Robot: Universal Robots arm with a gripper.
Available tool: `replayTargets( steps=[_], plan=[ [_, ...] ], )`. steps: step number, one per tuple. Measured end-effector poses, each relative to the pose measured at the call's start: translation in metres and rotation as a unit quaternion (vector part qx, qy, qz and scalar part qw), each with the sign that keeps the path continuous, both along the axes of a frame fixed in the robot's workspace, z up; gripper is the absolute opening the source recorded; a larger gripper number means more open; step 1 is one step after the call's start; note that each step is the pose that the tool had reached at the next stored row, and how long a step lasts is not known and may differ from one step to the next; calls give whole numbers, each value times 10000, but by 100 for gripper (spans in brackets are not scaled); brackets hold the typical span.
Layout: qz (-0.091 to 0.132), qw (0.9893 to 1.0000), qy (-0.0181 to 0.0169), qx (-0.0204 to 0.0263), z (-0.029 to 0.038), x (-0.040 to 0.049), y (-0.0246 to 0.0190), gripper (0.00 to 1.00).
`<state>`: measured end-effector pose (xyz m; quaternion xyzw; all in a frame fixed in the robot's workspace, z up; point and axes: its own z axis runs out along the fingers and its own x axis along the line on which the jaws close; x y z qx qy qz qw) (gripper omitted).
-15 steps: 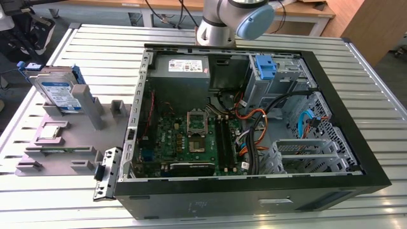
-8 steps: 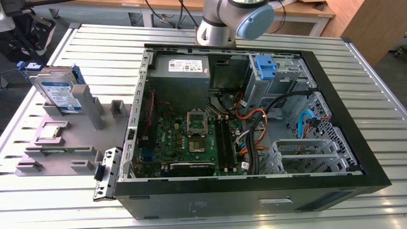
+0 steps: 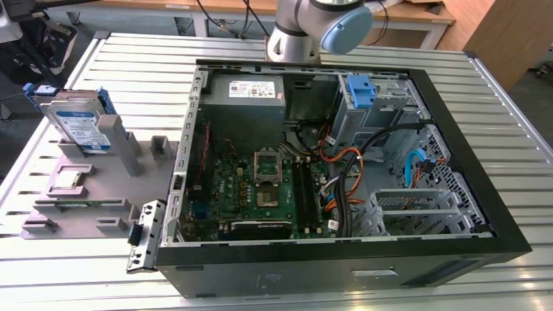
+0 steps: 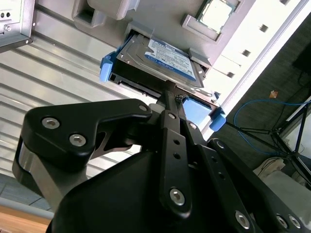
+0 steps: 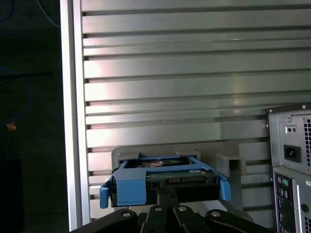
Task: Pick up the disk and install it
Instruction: 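Pick up the disk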
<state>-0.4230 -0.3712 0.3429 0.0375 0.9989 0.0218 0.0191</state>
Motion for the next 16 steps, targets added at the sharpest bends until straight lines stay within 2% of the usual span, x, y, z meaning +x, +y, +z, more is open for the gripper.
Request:
replayTargets(
  steps=[10, 16],
  plan=[
    [7, 10000, 0, -1, -1, 0, 3, 11],
    [200, 9998, 0, -1, -1, 0, 3, 11]
  ],
)
